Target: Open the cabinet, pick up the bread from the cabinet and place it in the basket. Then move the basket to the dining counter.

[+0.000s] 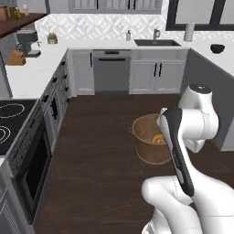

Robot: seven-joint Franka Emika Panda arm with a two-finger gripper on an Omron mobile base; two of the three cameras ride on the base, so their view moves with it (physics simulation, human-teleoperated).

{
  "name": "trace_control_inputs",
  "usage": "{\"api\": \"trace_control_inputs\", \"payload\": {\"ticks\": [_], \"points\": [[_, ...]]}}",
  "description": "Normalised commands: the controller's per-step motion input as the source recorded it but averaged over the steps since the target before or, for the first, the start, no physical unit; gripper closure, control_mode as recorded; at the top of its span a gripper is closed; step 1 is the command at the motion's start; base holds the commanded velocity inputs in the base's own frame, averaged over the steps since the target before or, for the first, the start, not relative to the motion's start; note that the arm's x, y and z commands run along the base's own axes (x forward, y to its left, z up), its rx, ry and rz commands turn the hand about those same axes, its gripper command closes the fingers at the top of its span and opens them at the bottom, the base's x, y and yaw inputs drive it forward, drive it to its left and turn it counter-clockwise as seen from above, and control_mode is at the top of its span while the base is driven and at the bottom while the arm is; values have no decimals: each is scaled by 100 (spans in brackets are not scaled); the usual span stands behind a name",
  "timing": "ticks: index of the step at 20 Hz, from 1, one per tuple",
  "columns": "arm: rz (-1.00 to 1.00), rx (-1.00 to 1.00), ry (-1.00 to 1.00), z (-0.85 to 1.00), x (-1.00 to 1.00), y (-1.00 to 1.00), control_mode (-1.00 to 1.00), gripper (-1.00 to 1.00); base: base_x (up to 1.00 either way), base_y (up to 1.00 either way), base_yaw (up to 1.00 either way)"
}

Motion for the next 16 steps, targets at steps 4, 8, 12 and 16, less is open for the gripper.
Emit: {"api": "trace_control_inputs", "payload": {"ticks": [4, 8, 12, 16], "points": [[0, 0, 0, 0, 0, 0, 100, 100, 0, -14, -97], [0, 0, 0, 0, 0, 0, 100, 100, 0, -28, -94], [0, 0, 0, 0, 0, 0, 100, 100, 78, -36, -43], [0, 0, 0, 0, 0, 0, 100, 100, 100, -42, 3]]}}
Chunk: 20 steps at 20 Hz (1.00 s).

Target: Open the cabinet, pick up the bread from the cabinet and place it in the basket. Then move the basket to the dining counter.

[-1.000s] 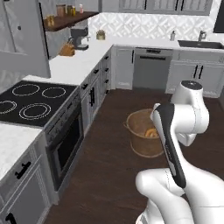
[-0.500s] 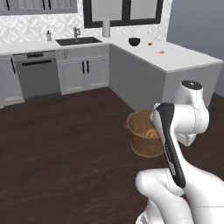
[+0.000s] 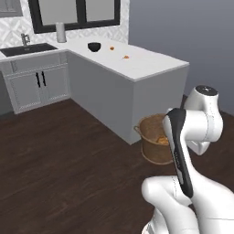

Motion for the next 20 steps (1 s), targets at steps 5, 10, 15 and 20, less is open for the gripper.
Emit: {"api": "trace_control_inputs", "payload": {"ticks": [5, 10, 15, 20], "points": [[0, 0, 0, 0, 0, 0, 100, 100, 100, -47, 21], [0, 0, 0, 0, 0, 0, 100, 100, 100, -9, 7], [0, 0, 0, 0, 0, 0, 100, 100, 100, 26, -13], [0, 0, 0, 0, 0, 0, 100, 100, 100, 69, -52]]}}
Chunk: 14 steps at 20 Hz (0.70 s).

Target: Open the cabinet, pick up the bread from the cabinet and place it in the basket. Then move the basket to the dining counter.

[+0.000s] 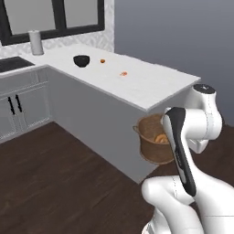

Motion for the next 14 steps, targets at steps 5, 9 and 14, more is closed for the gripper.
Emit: {"api": "trace_control_inputs", "payload": {"ticks": [5, 9, 14], "points": [[0, 0, 0, 0, 0, 0, 100, 100, 78, 68, -71], [0, 0, 0, 0, 0, 0, 100, 100, 32, 71, -68], [0, 0, 0, 0, 0, 0, 100, 100, 1, 50, -74]]}}
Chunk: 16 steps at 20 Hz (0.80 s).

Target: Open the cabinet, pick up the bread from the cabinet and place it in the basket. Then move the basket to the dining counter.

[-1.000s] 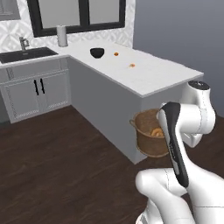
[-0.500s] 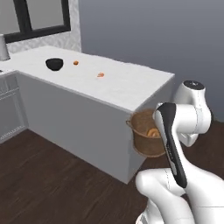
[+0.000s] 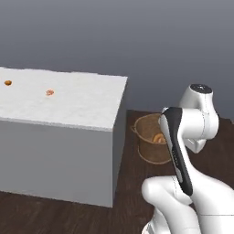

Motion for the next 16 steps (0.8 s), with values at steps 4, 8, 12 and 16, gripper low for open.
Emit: {"api": "trace_control_inputs", "payload": {"ticks": [4, 8, 12, 16], "points": [[0, 0, 0, 0, 0, 0, 100, 100, -1, 67, -66], [0, 0, 0, 0, 0, 0, 100, 100, -6, 99, -52], [0, 0, 0, 0, 0, 0, 100, 100, -26, 100, -35], [0, 0, 0, 0, 0, 0, 100, 100, -2, 100, -23]]}}
